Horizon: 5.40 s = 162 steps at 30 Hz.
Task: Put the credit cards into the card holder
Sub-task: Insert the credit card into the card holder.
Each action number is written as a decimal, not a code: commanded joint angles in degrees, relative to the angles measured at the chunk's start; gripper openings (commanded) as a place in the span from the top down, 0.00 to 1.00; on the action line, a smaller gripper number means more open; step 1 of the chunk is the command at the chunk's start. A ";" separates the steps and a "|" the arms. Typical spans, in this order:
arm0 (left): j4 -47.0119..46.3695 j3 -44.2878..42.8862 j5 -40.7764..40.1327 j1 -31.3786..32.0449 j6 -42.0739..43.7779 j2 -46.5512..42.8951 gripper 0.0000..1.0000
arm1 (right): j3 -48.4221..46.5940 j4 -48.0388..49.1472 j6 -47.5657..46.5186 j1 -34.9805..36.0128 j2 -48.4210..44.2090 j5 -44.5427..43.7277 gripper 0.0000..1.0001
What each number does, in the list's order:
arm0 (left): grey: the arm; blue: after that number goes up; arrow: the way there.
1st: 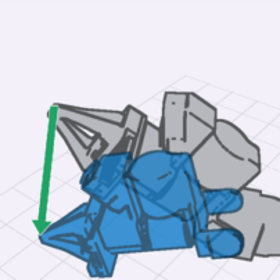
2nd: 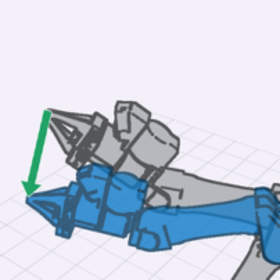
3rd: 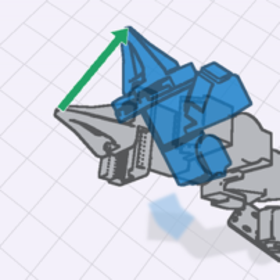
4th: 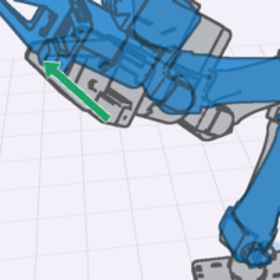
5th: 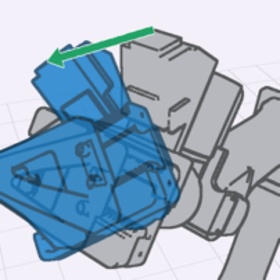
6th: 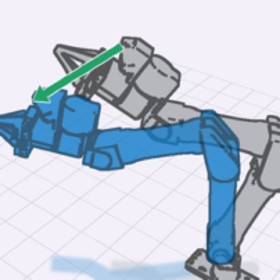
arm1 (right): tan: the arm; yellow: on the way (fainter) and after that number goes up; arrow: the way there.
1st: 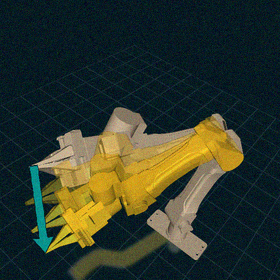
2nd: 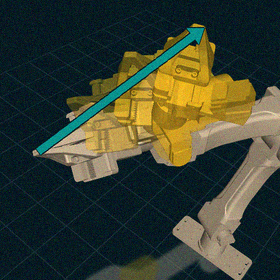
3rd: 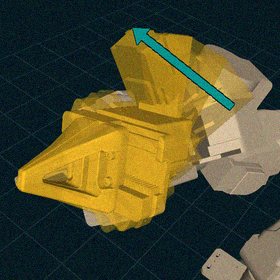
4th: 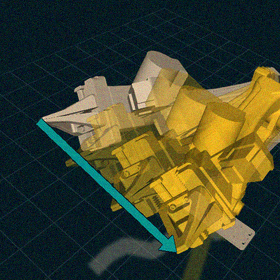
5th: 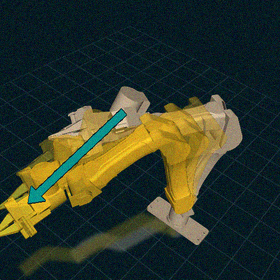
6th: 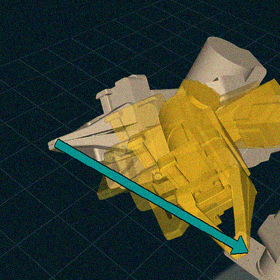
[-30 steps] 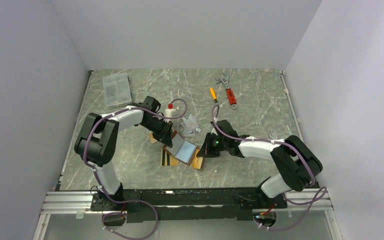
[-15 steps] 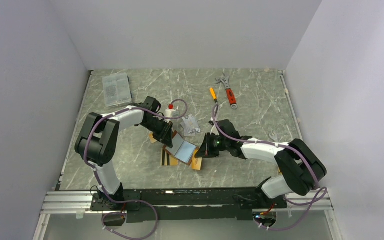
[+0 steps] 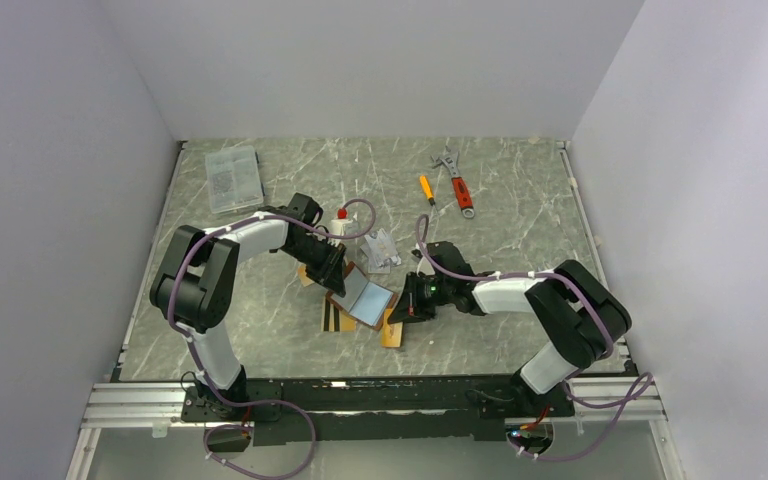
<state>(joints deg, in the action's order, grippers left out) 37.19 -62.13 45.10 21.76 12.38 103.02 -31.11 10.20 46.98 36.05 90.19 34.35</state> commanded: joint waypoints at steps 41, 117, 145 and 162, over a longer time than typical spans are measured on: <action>2.14 -2.80 1.26 0.90 2.85 -0.10 0.87 | -6.62 4.80 -1.60 -1.78 7.08 6.71 1.00; -3.09 -5.25 17.24 1.07 -11.51 12.16 0.98 | -15.21 -9.81 -0.67 -0.02 5.10 -9.56 0.97; -6.54 -2.43 11.83 1.14 -14.32 9.86 0.96 | -10.69 -11.37 3.95 0.08 0.34 -7.05 0.83; -4.32 -3.05 9.19 1.25 -13.35 5.69 0.57 | -5.45 -0.69 7.94 -0.02 0.39 -6.24 1.00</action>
<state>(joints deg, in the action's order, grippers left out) 31.81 -64.62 55.27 23.16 -2.33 111.96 -37.23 5.34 54.08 36.14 91.81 28.27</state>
